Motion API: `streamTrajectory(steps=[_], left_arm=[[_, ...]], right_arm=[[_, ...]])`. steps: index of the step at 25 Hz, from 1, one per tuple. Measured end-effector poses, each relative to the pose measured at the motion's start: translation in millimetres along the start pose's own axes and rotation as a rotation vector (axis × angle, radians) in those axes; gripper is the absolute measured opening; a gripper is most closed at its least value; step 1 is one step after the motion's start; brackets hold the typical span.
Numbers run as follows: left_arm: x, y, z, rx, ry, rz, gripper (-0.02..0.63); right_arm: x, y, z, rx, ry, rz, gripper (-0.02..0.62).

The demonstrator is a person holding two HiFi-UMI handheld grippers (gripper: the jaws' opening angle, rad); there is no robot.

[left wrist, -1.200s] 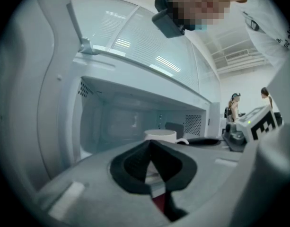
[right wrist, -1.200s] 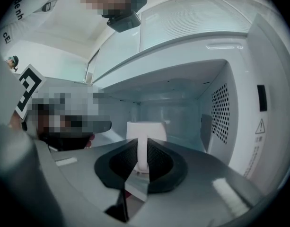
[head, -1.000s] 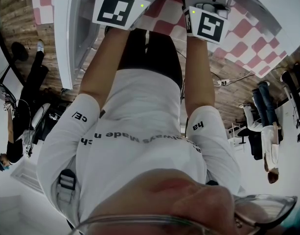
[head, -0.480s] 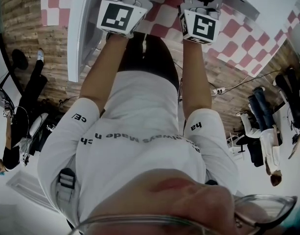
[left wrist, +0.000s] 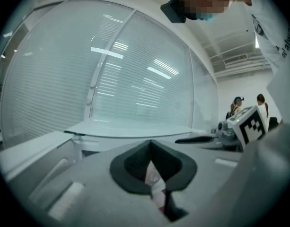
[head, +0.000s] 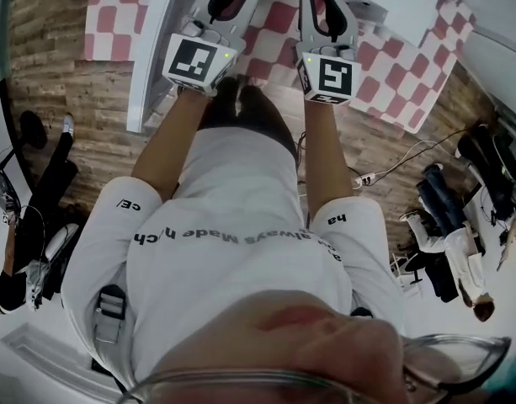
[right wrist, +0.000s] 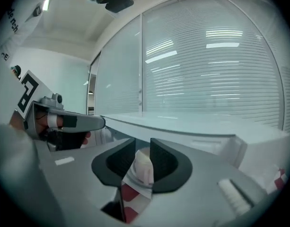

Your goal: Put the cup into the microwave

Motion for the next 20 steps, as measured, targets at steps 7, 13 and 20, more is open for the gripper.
streamTrajectory(steps=[7,13,20], left_arm=[[46,-41,-20,-0.009,-0.002,-0.031,0.005],[82,-78,-31,-0.033,0.004,-0.043,0.005],[120,-108,-52,-0.081,0.022,-0.066,0.005]], right_arm=[[54,-55,6,0.044,0.007,-0.030,0.084],[94,-103,21,0.060,-0.012,-0.033,0.074],[133,-149,39,0.086,-0.009,-0.063,0.072]])
Point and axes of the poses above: the fingertips, and each gripper's own axes: y forward along the fingers, z to its left, x out of its top, the point moved 10 cm from there along -y, backward along the fingers, and after that the axes turned 13 degrees about z, right-handed, at the moved point
